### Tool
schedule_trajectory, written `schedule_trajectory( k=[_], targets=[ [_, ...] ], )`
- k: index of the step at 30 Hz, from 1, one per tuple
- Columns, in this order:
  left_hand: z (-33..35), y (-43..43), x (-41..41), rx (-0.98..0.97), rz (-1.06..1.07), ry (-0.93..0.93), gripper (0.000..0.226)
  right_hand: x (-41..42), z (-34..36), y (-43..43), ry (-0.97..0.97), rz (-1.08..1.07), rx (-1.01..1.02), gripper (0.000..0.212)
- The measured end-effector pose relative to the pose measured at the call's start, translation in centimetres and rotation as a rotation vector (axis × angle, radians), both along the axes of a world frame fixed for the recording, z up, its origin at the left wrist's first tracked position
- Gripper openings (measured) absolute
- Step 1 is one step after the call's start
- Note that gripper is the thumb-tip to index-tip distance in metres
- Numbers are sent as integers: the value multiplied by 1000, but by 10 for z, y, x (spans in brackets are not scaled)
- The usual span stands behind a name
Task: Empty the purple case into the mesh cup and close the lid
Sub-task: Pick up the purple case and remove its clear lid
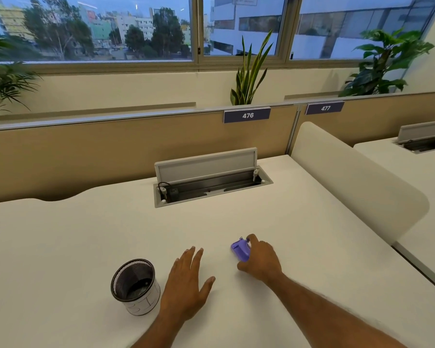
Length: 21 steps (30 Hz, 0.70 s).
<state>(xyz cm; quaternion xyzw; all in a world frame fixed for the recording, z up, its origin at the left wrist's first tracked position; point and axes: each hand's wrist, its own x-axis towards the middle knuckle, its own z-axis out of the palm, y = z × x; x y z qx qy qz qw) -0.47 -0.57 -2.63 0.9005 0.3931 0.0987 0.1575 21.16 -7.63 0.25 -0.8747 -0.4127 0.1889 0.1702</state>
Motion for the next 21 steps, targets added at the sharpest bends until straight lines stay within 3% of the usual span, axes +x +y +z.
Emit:
schedule_trajectory(
  k=[7, 9, 13, 16, 21],
  targets=[
    [2, -9, 0, -68, -30, 24, 71, -18, 11, -2, 304, -75, 155, 78],
    [9, -16, 5, -223, 13, -157, 65, -27, 15, -4, 328, -30, 189, 77],
    [36, -22, 18, -746, 247, -610, 36, -47, 25, -5, 254, 98, 248, 80],
    [52, -25, 25, -1083, 379, -869, 34, -66, 29, -5, 171, 193, 304, 83],
    [58, -29, 27, -1180, 523, -1058, 34, -81, 31, -7, 116, 248, 367, 72]
  ],
)
